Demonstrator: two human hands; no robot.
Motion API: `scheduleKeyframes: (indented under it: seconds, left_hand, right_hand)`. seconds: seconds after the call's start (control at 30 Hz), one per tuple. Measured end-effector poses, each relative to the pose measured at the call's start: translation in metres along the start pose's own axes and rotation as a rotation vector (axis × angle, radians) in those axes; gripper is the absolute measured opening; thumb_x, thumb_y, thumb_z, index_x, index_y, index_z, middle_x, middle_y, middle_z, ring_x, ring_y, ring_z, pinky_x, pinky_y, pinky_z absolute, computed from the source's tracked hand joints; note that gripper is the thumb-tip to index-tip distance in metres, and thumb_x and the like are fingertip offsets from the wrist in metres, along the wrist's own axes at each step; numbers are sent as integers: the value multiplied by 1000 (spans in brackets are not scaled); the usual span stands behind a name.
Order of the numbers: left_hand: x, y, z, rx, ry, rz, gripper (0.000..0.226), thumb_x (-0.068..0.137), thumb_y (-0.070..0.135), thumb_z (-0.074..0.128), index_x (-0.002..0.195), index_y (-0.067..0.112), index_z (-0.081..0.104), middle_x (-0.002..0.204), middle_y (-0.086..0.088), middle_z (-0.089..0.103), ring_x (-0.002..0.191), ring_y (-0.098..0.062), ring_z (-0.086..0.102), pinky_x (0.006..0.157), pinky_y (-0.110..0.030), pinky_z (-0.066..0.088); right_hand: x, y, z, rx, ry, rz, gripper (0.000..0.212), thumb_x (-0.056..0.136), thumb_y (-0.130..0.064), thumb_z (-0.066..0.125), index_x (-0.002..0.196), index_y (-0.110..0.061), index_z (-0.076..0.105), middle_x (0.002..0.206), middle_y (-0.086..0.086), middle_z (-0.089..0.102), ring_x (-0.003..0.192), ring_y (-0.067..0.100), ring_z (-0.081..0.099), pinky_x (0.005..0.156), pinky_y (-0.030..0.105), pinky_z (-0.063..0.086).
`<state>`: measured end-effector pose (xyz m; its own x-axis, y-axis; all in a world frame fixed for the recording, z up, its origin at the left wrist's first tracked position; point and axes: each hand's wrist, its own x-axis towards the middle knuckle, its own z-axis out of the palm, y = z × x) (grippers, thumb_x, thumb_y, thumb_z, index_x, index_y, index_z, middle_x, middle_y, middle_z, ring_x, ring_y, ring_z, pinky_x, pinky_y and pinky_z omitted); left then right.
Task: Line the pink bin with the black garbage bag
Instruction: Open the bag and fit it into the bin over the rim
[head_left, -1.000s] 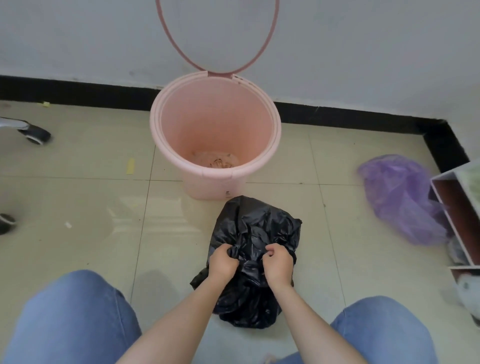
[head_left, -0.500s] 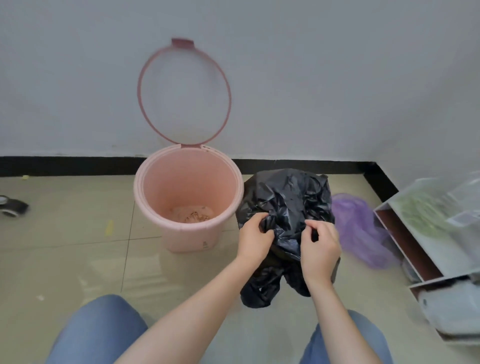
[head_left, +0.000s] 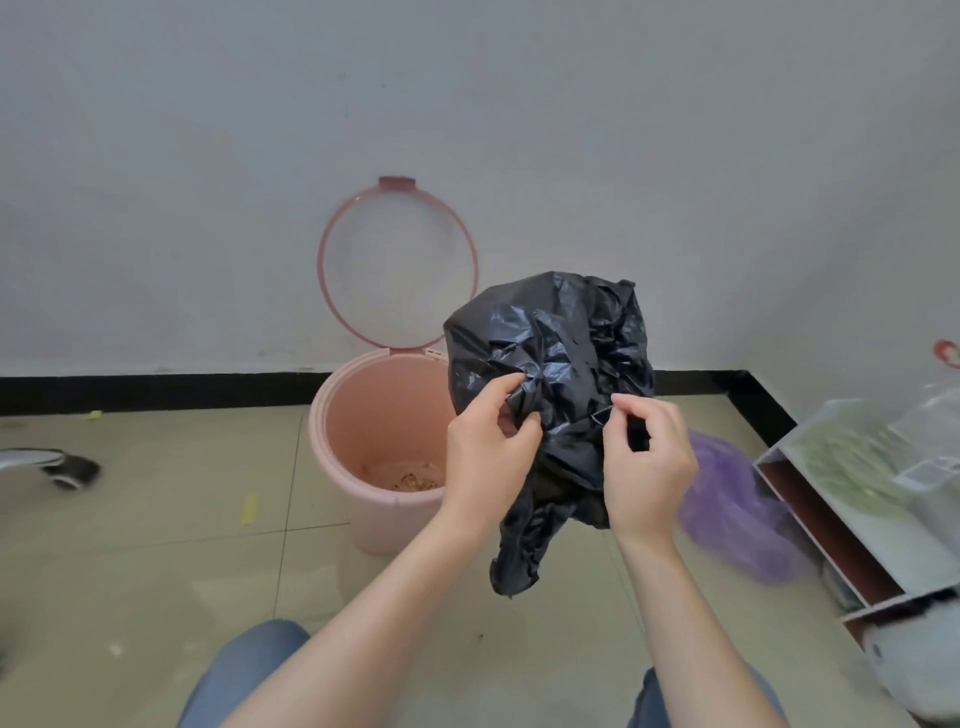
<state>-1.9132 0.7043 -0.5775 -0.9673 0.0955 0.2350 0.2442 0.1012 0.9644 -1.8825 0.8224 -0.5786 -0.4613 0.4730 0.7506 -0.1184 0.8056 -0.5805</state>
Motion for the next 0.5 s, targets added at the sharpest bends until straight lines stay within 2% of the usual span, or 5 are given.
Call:
scheduleKeyframes:
  seconds: [0.13,0.27,0.33,0.47,0.5]
  left_hand:
    - [-7,-6,-25,77,67,-28,33,82,11,60,114,20,60,88,22,60,81,5,56,72,5,38]
    - [-21,-7,-47,95,98,-13,31,83,10,61,114,16,61,96,15,62,92,-1,58,81,-9,43]
    - [-32,0,-55,123,129,93,31,82,8,62,112,13,63,94,12,63,88,3,56,79,-7,44]
    - [-42,14,-68,210,234,306,27,77,17,62,102,12,67,75,17,58,71,0,50,73,-37,51]
    - [-41,15,-71,210,241,299,27,76,21,61,101,14,67,70,20,55,71,3,49,73,-38,50]
  right_hand:
    - [-14,-4,12,94,-149,173,13,80,8,59,87,1,67,84,3,60,82,17,57,76,-3,38]
    - [-35,-7,18,183,-299,330,15,83,3,59,91,-6,67,86,2,64,83,13,57,76,12,42]
    - [-39,-12,17,248,-327,347,21,83,4,58,89,-14,66,85,0,64,82,9,59,77,15,44]
    - [-34,-24,13,363,-314,307,43,83,6,55,83,-37,59,86,-10,63,83,-7,59,76,3,45]
    - [-31,-25,14,381,-312,305,46,83,6,54,83,-40,58,86,-11,63,81,-9,59,75,2,44]
